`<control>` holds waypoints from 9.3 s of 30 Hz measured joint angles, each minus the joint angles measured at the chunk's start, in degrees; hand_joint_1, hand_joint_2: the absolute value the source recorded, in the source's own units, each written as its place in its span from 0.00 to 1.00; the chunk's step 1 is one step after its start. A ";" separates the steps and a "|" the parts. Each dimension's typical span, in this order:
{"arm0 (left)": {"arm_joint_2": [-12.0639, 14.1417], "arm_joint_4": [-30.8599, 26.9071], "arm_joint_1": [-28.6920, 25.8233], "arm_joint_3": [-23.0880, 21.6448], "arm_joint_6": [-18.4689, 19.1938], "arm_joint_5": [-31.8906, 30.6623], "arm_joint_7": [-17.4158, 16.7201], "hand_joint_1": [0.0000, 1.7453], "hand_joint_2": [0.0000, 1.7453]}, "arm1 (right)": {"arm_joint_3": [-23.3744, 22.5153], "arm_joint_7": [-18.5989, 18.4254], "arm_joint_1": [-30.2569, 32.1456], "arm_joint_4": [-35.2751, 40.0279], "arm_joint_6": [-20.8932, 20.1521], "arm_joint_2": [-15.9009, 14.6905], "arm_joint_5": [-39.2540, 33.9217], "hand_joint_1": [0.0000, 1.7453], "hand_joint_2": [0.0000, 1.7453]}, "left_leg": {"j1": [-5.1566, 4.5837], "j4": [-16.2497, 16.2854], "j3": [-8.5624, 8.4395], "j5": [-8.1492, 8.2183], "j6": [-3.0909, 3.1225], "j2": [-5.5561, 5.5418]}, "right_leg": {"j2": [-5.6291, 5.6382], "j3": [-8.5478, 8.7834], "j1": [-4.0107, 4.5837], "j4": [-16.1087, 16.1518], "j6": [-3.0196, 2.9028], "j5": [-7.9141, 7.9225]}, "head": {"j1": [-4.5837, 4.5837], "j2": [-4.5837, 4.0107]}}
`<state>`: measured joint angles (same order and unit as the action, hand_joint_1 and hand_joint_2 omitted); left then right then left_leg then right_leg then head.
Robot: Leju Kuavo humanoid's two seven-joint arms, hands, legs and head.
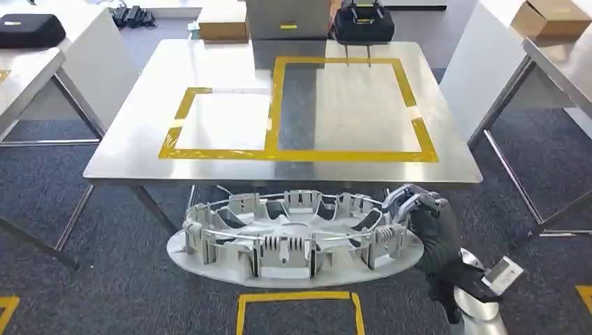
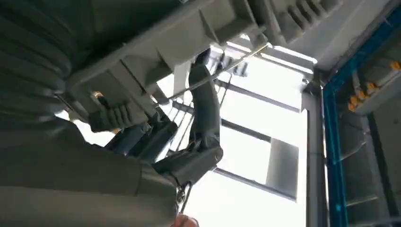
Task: Take the parts from the cabinet and place them on the table.
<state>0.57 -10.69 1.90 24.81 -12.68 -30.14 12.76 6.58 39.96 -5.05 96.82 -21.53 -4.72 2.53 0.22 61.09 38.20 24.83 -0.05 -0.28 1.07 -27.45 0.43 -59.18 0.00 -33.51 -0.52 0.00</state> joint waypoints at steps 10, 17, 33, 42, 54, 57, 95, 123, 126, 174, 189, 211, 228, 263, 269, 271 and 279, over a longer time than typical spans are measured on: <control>-0.22 -0.11 0.39 1.16 -0.26 -0.02 -0.13 0.00 1.00 | -2.80 0.00 -2.64 0.74 -0.20 -0.28 -1.29 1.00 1.00 | 0.52 -1.31 -5.45 3.90 1.73 -0.35 | -0.70 -12.92 -0.73 -14.66 2.21 -4.85 | 0.85 0.00; -0.48 -0.15 0.80 1.57 -0.53 -0.04 -0.20 0.00 1.00 | -3.72 -0.02 -5.17 -0.41 -0.13 -0.31 -2.27 1.00 1.00 | 0.21 -1.36 -9.77 6.83 -0.29 -0.67 | -0.89 -10.69 -0.31 -0.24 0.05 8.75 | 1.16 0.00; -0.72 -0.06 0.85 2.51 -1.07 -0.07 -0.70 0.00 1.00 | -3.83 -0.02 -6.96 -2.88 0.63 -0.26 -2.82 1.00 1.00 | -0.18 -1.44 -0.96 -0.38 0.77 -0.30 | -0.44 -3.22 0.04 0.41 0.22 2.87 | 0.11 0.00; -1.18 -0.11 1.14 2.65 -1.16 -0.24 -0.76 0.00 1.00 | -3.89 0.00 -6.43 -3.58 1.90 -0.37 -2.19 1.00 1.00 | 1.24 -1.73 -2.56 1.02 1.50 -0.23 | -0.78 -10.48 -2.40 -8.66 4.32 3.05 | 0.92 0.00; -0.94 -0.17 1.04 3.52 -1.12 -1.40 -0.22 0.00 1.00 | -1.12 0.06 -3.67 -3.67 18.52 -1.44 11.29 1.00 1.00 | 1.18 -1.53 -2.96 1.55 -1.23 -0.62 | -0.37 -6.76 -2.56 -0.28 2.95 5.55 | 0.81 0.00; -1.03 -0.17 1.03 3.56 -1.07 -2.08 0.42 0.00 1.00 | 0.52 0.00 -3.14 -5.16 26.96 -2.36 19.22 1.00 1.00 | 1.28 -1.56 -2.95 1.53 -1.28 -0.64 | -0.38 -6.74 -2.47 -0.28 2.87 5.52 | 0.81 0.00; -0.83 -0.22 1.14 3.59 -1.16 -11.67 5.14 0.00 1.00 | 4.37 -9.94 -33.38 -71.95 59.76 -4.46 58.88 1.00 1.00 | 1.27 -1.54 -2.92 1.43 -1.32 -0.62 | -0.25 -6.60 -2.48 -0.03 2.85 5.76 | 0.83 0.00; -0.90 -0.35 1.84 3.54 -1.53 -12.52 5.33 0.00 1.00 | 10.07 -10.19 -40.82 -76.13 56.28 3.32 61.31 1.00 1.00 | 1.28 -1.55 -2.92 1.43 -1.31 -0.63 | -0.22 -6.57 -2.47 0.08 2.89 5.81 | 0.83 0.00; -0.96 -0.35 1.98 3.54 -1.53 -12.63 5.31 0.00 1.00 | 10.58 -10.21 -40.82 -76.17 56.13 3.89 61.62 1.00 1.00 | 1.29 -1.55 -2.92 1.43 -1.31 -0.63 | -0.22 -6.58 -2.47 0.08 2.89 5.81 | 0.83 0.00; -1.31 -0.39 2.15 4.00 -1.95 -15.41 3.13 0.00 0.00 | 23.75 0.17 -33.76 -56.49 23.78 4.90 11.60 0.00 1.00 | 1.30 -1.55 -3.02 1.37 -1.39 -0.58 | -0.19 -6.56 -2.45 0.04 2.83 5.84 | 0.83 0.00; -1.31 -0.35 1.09 6.82 -2.93 -14.43 3.26 0.00 0.00 | 29.51 0.17 -23.29 -34.36 22.80 0.09 0.33 0.00 1.00 | 1.26 -1.53 -3.04 1.44 -1.30 -0.62 | -0.20 -6.46 -2.51 0.20 2.86 5.87 | 0.81 0.00; -1.77 -0.26 1.02 9.77 -1.68 -14.51 3.08 0.00 0.00 | 25.57 0.13 -10.76 -25.24 34.03 -0.66 3.87 0.00 0.00 | 1.72 -1.93 1.26 -3.52 -1.00 0.24 | -0.76 0.04 -2.17 0.31 3.42 0.28 | 1.68 0.00; -1.75 -0.35 1.62 9.79 -1.71 -15.74 2.25 0.00 0.00 | 25.59 0.17 -9.12 -24.96 39.34 -0.76 7.97 0.00 0.00 | 0.44 -2.11 -9.26 5.85 -0.99 0.09 | -0.87 -9.23 -0.91 0.05 0.66 9.46 | 0.13 0.00; -3.08 -0.35 2.92 13.05 -0.48 -20.22 0.66 0.00 0.00 | 6.32 -43.96 1.81 -84.98 29.70 1.29 9.60 0.00 0.00 | 0.91 -3.10 -8.34 4.49 1.33 0.12 | -1.18 -9.53 -1.54 0.10 3.06 7.97 | 0.39 0.00; -3.08 -0.35 2.92 13.05 0.24 -21.20 0.98 0.00 1.00 | 6.45 -44.46 2.29 -85.63 29.16 1.77 9.69 0.00 1.00 | -0.20 -3.05 -4.22 1.60 2.38 0.74 | -1.16 -11.43 -0.96 -15.26 2.31 2.47 | 1.20 0.00; -3.13 -0.37 2.94 13.05 0.22 -21.75 1.29 0.00 1.00 | 6.45 -44.57 2.37 -85.63 28.87 1.81 9.51 0.00 1.00 | -0.74 -3.05 -3.54 0.68 2.38 0.73 | -1.16 -4.71 -0.24 -6.19 0.74 5.50 | 1.29 0.00; -3.11 -1.96 1.09 8.25 2.16 -14.57 -0.96 0.00 1.00 | 5.07 -44.13 4.51 -85.29 27.43 2.05 7.24 0.00 1.00 | -0.24 0.75 -1.65 3.26 -0.10 0.52 | -1.62 0.28 -0.15 4.60 -1.56 4.62 | 0.96 0.00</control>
<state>-2.54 -12.65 2.99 33.05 -10.52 -44.71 11.81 11.65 -4.18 -0.54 11.54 5.90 -2.67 9.77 -0.02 61.84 36.56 28.09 -0.15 0.23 -0.55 -27.17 0.28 -54.57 -1.56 -28.89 0.44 0.00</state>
